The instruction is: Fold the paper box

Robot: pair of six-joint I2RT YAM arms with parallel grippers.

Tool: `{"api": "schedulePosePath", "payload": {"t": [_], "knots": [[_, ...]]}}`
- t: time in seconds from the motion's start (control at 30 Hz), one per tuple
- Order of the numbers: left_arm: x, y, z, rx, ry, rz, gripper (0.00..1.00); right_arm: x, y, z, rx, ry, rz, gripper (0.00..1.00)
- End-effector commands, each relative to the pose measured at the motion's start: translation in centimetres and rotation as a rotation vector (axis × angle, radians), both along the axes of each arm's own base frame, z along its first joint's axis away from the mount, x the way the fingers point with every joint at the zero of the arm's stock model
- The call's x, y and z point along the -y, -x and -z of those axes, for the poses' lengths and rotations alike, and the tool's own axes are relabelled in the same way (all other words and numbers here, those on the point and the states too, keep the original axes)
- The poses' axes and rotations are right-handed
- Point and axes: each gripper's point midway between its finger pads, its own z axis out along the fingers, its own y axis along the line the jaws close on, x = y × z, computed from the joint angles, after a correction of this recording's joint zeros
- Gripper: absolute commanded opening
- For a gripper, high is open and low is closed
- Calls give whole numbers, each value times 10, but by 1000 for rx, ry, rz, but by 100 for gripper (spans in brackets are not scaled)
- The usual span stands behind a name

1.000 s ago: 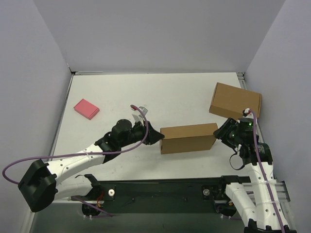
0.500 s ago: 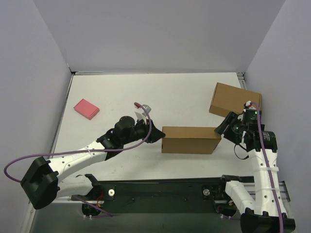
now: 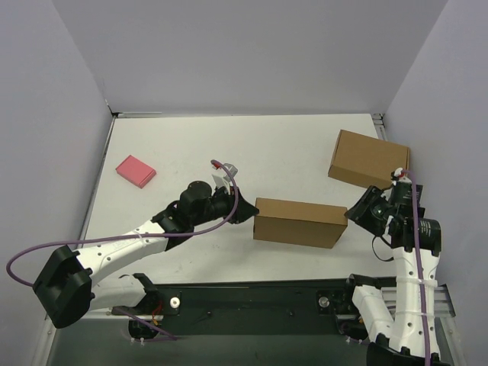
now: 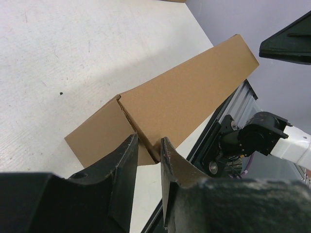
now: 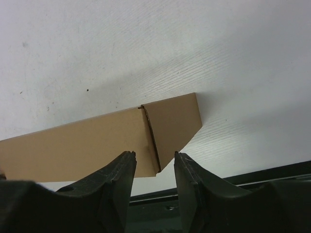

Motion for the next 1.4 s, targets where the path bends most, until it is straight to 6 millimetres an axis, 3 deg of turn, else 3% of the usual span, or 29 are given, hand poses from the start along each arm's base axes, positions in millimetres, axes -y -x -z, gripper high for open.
{"api": "schedulePosePath", "payload": {"t": [0.0,0.8,1.07,1.37], "knots": [[-80,46,142,-292,-509,-6,31,-1,14,2,-41,-3,-1,38],[-77,44,136,-270,-500,7,30,-1,47,24,-140,17,4,31],[-76,43,136,-267,-495,6,30,1,59,40,-210,32,-5,29],[-80,51,151,-303,-499,9,25,2,81,53,-369,121,-56,20]]}}
